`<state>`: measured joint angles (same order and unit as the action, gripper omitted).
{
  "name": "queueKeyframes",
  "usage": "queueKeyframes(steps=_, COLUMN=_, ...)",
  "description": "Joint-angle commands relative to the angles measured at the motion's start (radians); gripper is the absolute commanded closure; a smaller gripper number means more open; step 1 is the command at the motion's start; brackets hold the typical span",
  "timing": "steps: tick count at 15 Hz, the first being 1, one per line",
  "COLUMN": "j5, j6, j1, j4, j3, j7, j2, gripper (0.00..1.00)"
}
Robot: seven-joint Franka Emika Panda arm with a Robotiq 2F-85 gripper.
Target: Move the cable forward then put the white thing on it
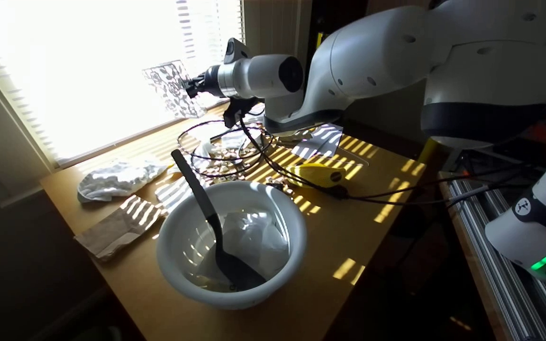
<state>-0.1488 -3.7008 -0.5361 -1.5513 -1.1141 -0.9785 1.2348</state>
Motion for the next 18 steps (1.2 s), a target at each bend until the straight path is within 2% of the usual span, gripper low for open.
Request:
queueKeyframes(steps=1, j5=0.178, j6=0.007, j1=-0.104, j4=-0.188, j3=0.007, j7=0.264, j2=-0.028, gripper=0.99)
queueKeyframes(steps=2, j5=0.271, j6=0.017, j1=-0.133, j4=-0.221, j3=-0.013, j7=0.335, j2=-0.002, gripper=0.99)
queueKeyframes(steps=3, j5=0.349, j6=0.029, j1=-0.149, j4=-0.257, j3=-0.001, j7=0.41, j2=-0.007, gripper=0.99)
queueKeyframes(steps=4, j5=0.364, j6=0.04, j1=-0.203, j4=-0.285, j3=-0.089, j7=0.318, j2=0.069, gripper=0.99)
queueKeyframes(steps=5, j5=0.42, j6=0.051, j1=-0.22, j4=-0.309, j3=-0.09, j7=0.349, j2=0.084, gripper=0.99)
queueKeyframes(steps=6, j5=0.432, j6=0.074, j1=-0.225, j4=-0.322, j3=-0.082, j7=0.341, j2=0.085, gripper=0.99)
queueKeyframes(steps=7, j5=0.56, j6=0.083, j1=-0.202, j4=-0.332, j3=0.016, j7=0.525, j2=0.023, gripper=0.99)
queueKeyframes(steps=10, j5=0.764, j6=0.15, j1=-0.214, j4=-0.33, j3=0.051, j7=0.61, j2=0.053, gripper=0.99)
queueKeyframes(steps=11, j5=0.761, j6=0.196, j1=-0.245, j4=-0.338, j3=0.001, j7=0.51, j2=0.113, gripper=0.99)
queueKeyframes(steps=14, j5=0.882, j6=0.327, j1=-0.281, j4=-0.34, j3=-0.04, j7=0.493, j2=0.174, gripper=0.99)
queueKeyframes(steps=18, j5=0.961, j6=0.468, j1=-0.32, j4=-0.348, j3=-0.136, j7=0.417, j2=0.294, gripper=0.99)
